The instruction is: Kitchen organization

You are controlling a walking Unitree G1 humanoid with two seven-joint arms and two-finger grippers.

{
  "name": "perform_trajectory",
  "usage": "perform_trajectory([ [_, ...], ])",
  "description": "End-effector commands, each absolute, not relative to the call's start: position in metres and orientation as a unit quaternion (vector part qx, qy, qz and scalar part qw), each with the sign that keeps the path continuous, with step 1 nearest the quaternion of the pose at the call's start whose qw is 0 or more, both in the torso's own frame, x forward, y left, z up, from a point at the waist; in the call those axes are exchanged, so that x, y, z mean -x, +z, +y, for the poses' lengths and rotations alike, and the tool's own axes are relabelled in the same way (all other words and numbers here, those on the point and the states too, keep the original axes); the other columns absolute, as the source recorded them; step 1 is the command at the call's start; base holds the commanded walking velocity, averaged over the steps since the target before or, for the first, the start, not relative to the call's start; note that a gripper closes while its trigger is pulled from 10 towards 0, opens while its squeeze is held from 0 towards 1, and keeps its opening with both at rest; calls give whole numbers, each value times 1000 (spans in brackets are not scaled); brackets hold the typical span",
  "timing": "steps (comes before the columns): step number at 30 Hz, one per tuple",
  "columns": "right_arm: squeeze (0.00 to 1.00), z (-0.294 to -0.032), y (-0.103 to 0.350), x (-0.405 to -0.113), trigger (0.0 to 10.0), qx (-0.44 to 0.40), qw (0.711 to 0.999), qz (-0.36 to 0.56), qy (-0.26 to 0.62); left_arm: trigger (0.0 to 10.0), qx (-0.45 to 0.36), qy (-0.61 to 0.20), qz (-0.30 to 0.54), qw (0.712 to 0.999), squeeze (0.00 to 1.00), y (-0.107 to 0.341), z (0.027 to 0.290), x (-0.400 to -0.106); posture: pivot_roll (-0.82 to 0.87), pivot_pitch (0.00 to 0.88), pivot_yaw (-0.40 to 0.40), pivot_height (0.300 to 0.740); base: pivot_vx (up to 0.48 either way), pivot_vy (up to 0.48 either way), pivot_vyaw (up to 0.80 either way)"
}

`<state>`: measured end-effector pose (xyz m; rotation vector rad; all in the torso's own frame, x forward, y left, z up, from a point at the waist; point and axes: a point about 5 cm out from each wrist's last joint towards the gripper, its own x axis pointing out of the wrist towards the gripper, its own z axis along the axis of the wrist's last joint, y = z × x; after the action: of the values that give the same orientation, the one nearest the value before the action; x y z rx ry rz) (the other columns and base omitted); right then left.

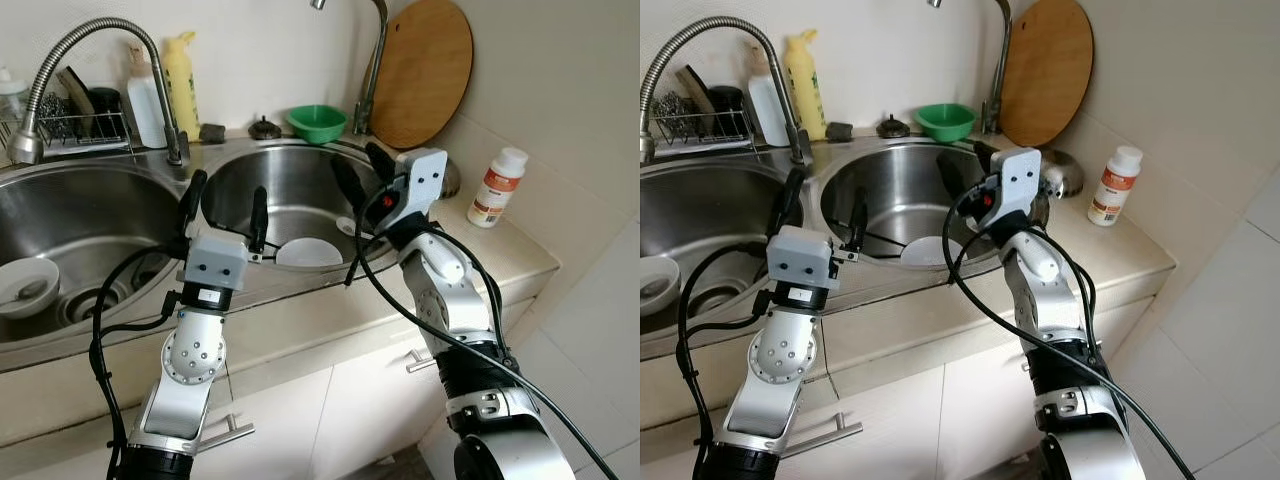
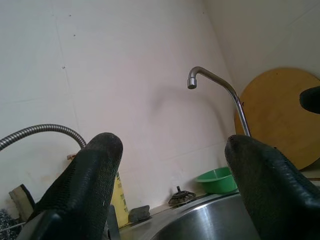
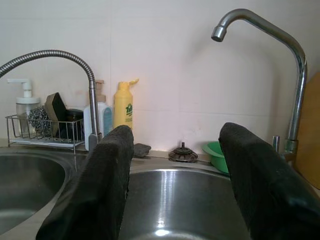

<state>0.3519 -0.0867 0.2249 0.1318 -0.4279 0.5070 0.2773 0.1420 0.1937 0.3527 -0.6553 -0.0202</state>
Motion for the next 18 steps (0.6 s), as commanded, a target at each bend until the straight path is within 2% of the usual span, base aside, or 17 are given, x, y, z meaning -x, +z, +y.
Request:
perform_trajectory([
  [1, 0, -87, 230, -349, 10000, -64, 941, -225, 244, 10000, -180, -16, -334, 925, 0, 199, 139, -276, 70, 0, -81, 740, 0, 0, 0],
  [9, 0, -85, 232, -346, 10000, -63, 940, -233, 240, 10000, -191, -26, -358, 913, 0, 207, 135, -273, 72, 0, -81, 740, 0, 300, 0],
  [18, 0, -84, 231, -344, 10000, -57, 941, -232, 238, 10000, -205, -35, -365, 908, 0, 206, 131, -271, 69, 0, -79, 740, 0, 0, 0],
])
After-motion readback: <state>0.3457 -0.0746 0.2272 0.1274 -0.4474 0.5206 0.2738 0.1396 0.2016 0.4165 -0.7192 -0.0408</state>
